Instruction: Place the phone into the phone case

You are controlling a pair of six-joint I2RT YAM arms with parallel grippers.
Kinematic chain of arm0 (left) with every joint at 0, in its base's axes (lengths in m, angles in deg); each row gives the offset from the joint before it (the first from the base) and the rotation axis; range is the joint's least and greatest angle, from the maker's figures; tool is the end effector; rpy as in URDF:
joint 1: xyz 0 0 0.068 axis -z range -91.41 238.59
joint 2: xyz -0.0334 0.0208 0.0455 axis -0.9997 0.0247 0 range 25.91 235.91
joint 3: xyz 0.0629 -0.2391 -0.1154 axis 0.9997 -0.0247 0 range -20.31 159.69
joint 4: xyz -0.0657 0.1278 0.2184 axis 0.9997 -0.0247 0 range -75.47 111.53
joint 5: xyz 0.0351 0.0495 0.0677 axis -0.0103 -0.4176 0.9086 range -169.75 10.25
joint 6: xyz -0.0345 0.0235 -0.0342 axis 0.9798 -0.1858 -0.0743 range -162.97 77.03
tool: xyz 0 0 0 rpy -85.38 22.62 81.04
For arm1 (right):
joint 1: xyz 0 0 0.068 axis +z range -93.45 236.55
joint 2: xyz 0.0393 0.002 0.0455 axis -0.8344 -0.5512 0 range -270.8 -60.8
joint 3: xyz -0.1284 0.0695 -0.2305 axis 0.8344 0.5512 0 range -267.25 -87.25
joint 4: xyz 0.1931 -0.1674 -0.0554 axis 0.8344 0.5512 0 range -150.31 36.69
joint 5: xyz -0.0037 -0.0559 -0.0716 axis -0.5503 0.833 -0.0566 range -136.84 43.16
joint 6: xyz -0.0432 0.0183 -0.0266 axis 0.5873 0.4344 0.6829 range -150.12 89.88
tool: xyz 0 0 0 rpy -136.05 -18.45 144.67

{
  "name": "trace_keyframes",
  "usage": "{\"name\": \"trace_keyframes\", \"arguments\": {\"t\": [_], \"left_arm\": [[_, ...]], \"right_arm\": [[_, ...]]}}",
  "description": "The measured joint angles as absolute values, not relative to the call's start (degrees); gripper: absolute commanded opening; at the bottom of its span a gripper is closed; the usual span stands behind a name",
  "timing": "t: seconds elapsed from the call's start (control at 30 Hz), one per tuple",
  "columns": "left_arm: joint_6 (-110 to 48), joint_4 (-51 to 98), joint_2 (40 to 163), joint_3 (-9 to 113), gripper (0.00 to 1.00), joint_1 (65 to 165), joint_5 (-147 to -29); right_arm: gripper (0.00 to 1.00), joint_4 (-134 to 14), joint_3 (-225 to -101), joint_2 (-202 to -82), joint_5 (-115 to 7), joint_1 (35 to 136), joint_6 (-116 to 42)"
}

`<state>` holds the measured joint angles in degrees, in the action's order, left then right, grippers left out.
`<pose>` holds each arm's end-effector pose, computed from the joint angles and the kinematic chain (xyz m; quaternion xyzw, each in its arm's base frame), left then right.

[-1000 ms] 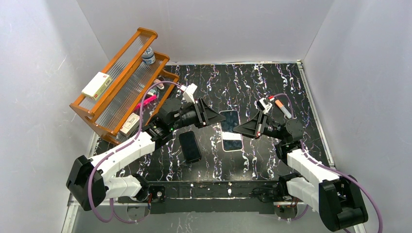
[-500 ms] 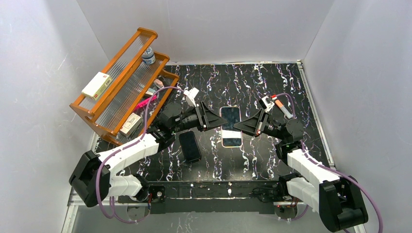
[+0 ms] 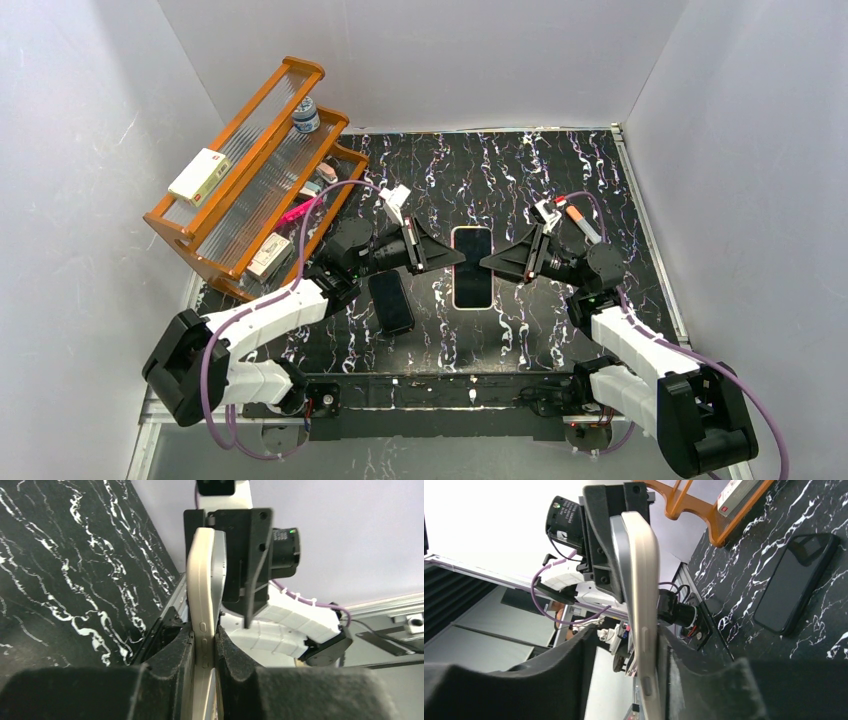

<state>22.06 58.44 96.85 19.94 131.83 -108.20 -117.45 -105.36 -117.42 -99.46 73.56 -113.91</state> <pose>0.1923 -0.2039 0.3010 0.0573 0.6701 -0.6809 0.2898 0.1776 0.0839 0.2589 -0.0128 0.6347 0.7258 0.2650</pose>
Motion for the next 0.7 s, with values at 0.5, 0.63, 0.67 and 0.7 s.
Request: {"name": "trace_keyframes", "arguments": {"t": [0.5,0.63,0.67,0.7], "left_arm": [[11.81,56.03,93.92,18.63,0.00,131.81,-116.70],[8.14,51.97,92.26,19.37,0.00,131.85,-116.94],[7.46,51.05,92.04,19.63,0.00,131.85,-117.03],[6.76,50.20,91.89,19.96,0.00,131.85,-117.14]], "right_arm": [[0.50,-116.03,-109.75,-117.42,-104.05,73.63,-112.23],[0.49,-115.33,-109.77,-117.42,-104.30,73.67,-112.16],[0.49,-115.22,-109.77,-117.42,-104.30,73.72,-112.14],[0.50,-115.20,-109.77,-117.42,-104.30,73.72,-112.12]]}}
